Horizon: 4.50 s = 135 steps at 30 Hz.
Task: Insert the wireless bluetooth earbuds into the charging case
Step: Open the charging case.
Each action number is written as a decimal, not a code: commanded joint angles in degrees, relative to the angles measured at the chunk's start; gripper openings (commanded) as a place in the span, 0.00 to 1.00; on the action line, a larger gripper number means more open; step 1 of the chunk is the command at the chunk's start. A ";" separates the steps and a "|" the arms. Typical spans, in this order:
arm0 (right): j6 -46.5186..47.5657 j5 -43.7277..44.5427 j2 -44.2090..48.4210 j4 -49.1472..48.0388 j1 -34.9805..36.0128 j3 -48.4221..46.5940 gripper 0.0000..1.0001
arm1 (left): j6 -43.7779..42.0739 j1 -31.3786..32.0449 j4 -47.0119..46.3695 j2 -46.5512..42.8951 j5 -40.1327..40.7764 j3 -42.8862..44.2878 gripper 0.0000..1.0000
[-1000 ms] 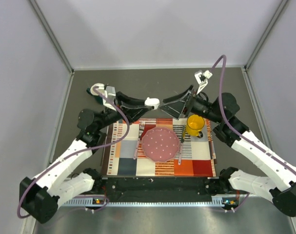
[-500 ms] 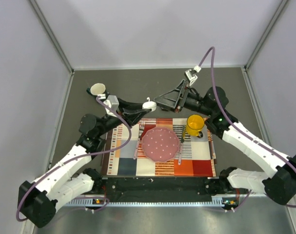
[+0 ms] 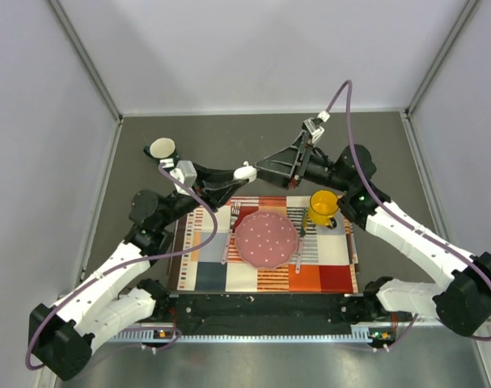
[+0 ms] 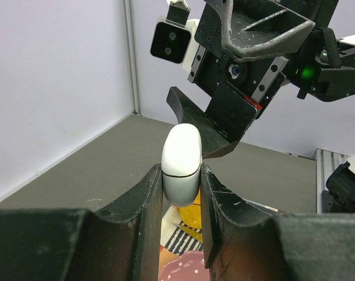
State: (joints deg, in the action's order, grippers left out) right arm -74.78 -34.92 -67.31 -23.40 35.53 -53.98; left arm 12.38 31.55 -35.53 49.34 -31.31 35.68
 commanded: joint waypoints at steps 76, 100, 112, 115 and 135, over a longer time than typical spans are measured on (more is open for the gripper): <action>-14.43 -8.94 -7.49 -12.38 -0.37 -0.60 0.11 | 5.37 3.96 -17.99 7.61 2.74 -0.09 0.26; -12.84 -8.41 -7.22 -10.18 -0.29 -0.61 0.12 | 5.37 4.75 -15.98 8.14 3.01 0.97 0.32; -10.39 -8.24 -6.70 -10.18 -0.37 -0.17 0.37 | 4.49 4.75 -15.88 7.61 3.80 0.27 0.00; -3.13 -8.59 -5.82 -6.60 -1.07 -1.91 0.66 | 4.93 4.75 -18.87 6.65 4.76 -2.01 0.00; 53.16 9.51 5.96 35.97 7.09 -13.87 0.83 | 11.43 4.75 -46.03 8.75 0.11 -11.60 0.00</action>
State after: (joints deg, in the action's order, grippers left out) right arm -29.71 -30.68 -60.95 8.16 39.59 -65.30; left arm 21.63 36.05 -71.13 56.53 -29.39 24.40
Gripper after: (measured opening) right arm 0.830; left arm 0.335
